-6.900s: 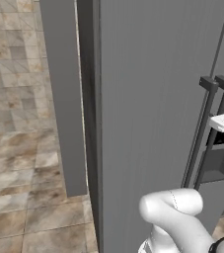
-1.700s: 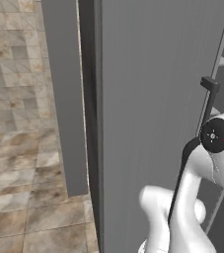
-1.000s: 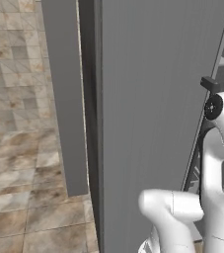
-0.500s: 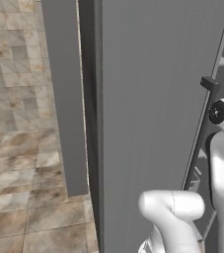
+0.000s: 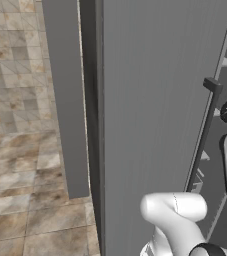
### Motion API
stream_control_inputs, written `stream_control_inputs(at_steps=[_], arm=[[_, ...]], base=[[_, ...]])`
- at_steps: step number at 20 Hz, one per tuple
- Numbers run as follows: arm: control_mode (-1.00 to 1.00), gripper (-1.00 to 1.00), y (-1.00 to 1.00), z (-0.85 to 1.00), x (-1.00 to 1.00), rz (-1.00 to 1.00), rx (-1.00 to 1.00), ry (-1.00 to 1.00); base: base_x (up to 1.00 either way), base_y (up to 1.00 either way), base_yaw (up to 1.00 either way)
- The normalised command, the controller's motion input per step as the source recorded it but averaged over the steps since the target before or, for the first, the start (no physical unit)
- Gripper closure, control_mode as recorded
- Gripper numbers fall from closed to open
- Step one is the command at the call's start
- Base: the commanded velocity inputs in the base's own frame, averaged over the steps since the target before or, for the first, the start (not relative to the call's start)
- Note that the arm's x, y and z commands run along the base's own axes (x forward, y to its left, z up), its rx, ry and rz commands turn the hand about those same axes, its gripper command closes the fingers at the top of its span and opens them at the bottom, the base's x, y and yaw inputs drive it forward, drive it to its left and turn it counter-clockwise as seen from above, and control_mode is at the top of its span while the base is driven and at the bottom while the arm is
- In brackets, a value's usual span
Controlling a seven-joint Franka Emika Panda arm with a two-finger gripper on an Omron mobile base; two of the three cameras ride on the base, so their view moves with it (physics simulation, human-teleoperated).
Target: Open the freezer door, pick up the ice cube tray from the freezer, and place it on the dining counter.
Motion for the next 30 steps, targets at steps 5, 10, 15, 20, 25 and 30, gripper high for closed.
stream_control_inputs(at_steps=[5, 10, 15, 20, 25, 30], arm=[[-1.0, -1.0, -0.69, -0.09, 0.02, 0.0, 0.0, 0.0], [-1.0, -1.0, -0.66, -0.04, 0.0, 0.0, 0.0, 0.0], [-1.0, -1.0, -0.68, -0.02, 0.0, 0.0, 0.0, 0.0], [-1.0, -1.0, -0.74, 0.0, 0.0, 0.03, 0.0, 0.0], [-1.0, -1.0, -0.58, 0.0, 0.0, 0.04, 0.0, 0.0], [-1.0, -1.0, -0.11, 0.0, 0.0, 0.0, 0.0, 0.05]], base=[[0.0, 0.0, 0.0], [0.0, 0.0, 0.0], [0.0, 0.0, 0.0], [0.0, 0.0, 0.0], [0.0, 0.0, 0.0], [0.0, 0.0, 0.0]])
